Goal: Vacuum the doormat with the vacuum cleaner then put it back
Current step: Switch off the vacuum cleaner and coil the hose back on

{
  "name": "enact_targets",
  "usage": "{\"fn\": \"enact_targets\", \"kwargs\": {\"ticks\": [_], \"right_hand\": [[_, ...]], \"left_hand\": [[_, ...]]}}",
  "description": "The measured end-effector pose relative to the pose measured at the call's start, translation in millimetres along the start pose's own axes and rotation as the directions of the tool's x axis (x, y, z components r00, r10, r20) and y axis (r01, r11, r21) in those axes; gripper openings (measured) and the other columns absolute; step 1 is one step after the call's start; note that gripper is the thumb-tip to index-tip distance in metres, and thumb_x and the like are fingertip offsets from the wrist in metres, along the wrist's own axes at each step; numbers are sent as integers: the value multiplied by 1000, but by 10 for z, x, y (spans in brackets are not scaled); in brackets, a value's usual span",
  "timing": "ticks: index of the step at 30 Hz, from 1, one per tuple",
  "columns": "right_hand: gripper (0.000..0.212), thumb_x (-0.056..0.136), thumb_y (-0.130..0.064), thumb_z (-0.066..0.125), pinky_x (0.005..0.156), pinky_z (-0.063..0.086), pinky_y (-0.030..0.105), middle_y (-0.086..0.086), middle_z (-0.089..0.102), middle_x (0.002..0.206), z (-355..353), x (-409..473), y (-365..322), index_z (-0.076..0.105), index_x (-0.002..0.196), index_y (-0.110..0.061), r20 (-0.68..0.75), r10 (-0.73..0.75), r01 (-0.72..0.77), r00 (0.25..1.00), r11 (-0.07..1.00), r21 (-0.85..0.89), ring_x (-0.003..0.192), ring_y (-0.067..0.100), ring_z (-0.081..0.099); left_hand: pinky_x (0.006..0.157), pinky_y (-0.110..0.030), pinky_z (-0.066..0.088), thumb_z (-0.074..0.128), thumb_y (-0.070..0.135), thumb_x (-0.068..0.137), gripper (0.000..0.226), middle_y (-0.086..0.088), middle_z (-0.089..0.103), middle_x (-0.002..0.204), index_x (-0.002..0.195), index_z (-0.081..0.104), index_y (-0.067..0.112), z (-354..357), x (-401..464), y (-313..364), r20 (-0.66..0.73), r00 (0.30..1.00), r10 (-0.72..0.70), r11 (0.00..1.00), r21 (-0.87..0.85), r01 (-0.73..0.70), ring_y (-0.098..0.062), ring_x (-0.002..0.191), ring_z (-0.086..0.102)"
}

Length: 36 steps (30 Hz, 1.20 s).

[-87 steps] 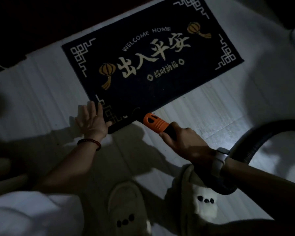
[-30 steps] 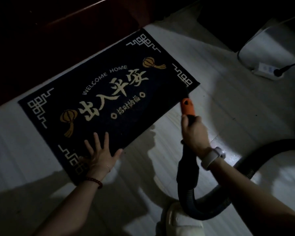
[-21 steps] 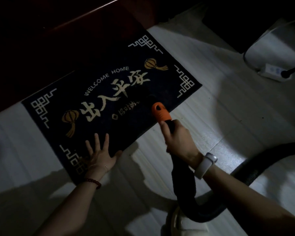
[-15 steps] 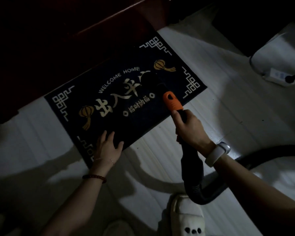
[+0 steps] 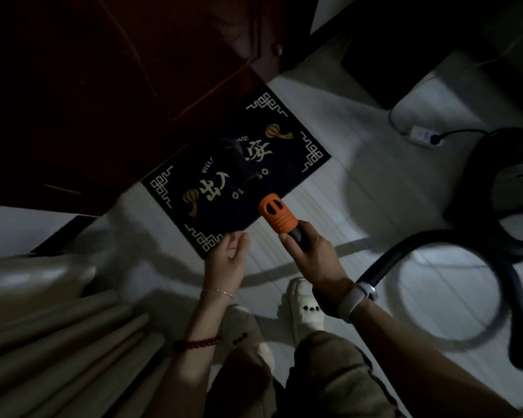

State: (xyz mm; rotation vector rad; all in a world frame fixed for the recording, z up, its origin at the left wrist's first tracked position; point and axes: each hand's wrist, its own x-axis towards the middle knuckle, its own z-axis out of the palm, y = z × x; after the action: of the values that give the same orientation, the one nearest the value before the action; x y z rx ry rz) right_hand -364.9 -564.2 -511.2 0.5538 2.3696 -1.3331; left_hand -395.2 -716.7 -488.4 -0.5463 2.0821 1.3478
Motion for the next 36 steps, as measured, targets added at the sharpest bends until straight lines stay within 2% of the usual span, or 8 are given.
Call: {"fn": "enact_targets", "kwargs": {"ticks": [3,6,10,15,22,25,27,36], "right_hand": [[41,89,-45,50,62,43,34,0,55,81,-245,-500,-345,44,118,-16,40,21,-18,999,997,-73,70,21,55],[48,87,-52,46,64,45,38,1,54,81,-450,-970,-617,39,115,-14,37,30,-27,999,997,-76,73,25,58],[35,92,-39,49,66,45,38,6,59,85,-813,-1409,-720,40,112,-11,-19,22,-21,1000,998,55,72,23,57],[41,93,-38,44,72,34,19,1,57,106,-1393,-1816,-478,49,123,-11,-252,97,-78,963,993,83,93,14,54],[32,94,-28,48,86,45,31,7,57,113,-2472,-2025,240,52,121,-9,-489,244,-159,838,965,209,99,14,52],[33,94,-25,48,86,44,30,7,58,115,-3059,-2049,619,50,123,-9,-491,294,-188,820,949,254,103,18,54],[34,94,-25,47,84,42,27,7,58,115,-3468,-2068,891,50,124,-9,-494,330,-214,804,936,278,104,19,55],[32,95,-22,46,77,39,24,8,62,111,-5007,-1871,1634,50,123,-8,-578,436,-273,690,896,351,102,21,58]], "left_hand": [[90,-34,43,48,40,93,14,3,58,91,91,54,28,35,-498,453,132,991,-6,999,-52,13,-13,92,55],[90,-30,40,45,37,94,35,2,54,104,120,50,14,71,-899,847,157,988,12,999,-39,-7,-14,102,51],[83,-26,36,42,33,95,39,1,50,107,126,43,10,246,-1342,1177,222,971,89,996,-3,-90,-12,100,48],[81,-11,33,40,22,97,41,-3,48,115,133,36,1,772,-1598,1590,246,924,293,949,43,-313,-14,109,47],[67,5,31,39,19,99,40,12,49,99,133,32,1,1955,-1865,2325,360,833,420,875,83,-477,-9,100,44],[81,-25,51,44,32,96,28,8,52,83,118,40,15,2636,-1920,2538,417,816,400,875,93,-476,-22,82,56],[69,-42,52,44,36,95,15,1,53,75,101,40,23,3082,-1947,2641,471,797,378,853,157,-497,-24,66,58],[52,-28,47,45,33,95,19,-4,54,62,99,46,15,4532,-1868,3439,550,700,456,708,253,-660,-4,42,52]]}}
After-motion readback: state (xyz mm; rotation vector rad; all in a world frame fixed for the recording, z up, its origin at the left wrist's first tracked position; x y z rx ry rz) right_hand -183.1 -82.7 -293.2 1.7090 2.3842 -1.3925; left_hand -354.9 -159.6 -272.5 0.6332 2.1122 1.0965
